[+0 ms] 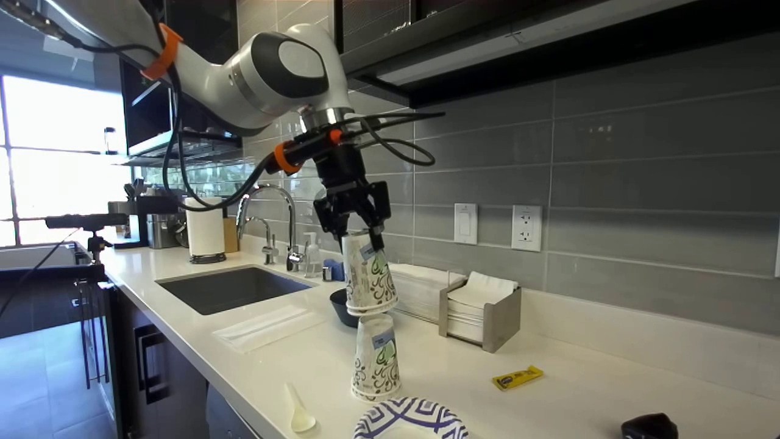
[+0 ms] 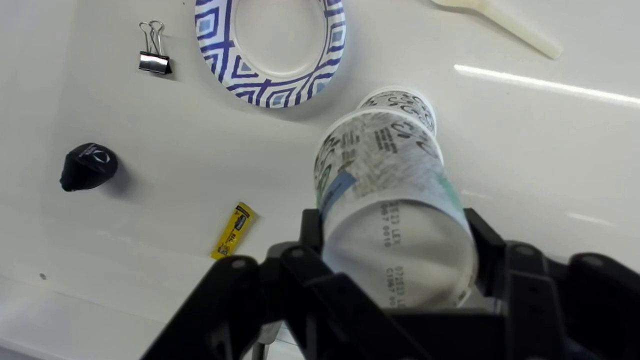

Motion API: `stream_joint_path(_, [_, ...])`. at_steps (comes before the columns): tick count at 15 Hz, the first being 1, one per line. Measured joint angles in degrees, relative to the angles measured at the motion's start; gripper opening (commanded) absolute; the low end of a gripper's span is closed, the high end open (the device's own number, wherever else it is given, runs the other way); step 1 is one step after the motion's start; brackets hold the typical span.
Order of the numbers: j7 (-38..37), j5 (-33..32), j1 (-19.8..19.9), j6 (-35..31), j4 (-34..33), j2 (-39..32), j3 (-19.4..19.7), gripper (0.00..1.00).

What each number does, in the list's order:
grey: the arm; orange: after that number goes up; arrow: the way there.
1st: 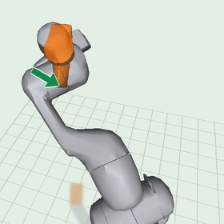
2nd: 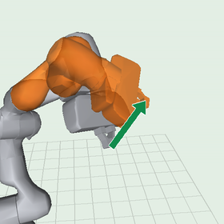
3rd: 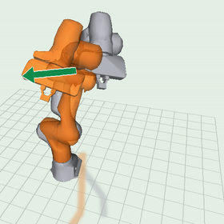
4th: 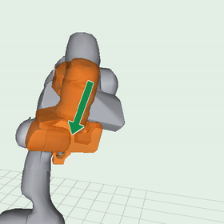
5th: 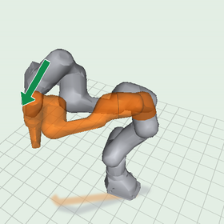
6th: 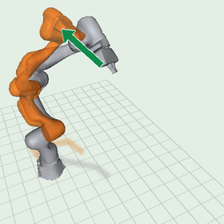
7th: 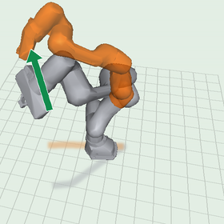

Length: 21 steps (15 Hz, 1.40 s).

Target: Stack the coffee cups on top of each other

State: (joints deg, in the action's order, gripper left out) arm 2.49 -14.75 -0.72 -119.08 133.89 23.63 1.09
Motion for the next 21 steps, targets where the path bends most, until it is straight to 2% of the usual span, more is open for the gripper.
stream_joint_path(21, [1.7, 2.1, 0.0, -5.1, 0.9, -6.0, 0.6, 0.43])
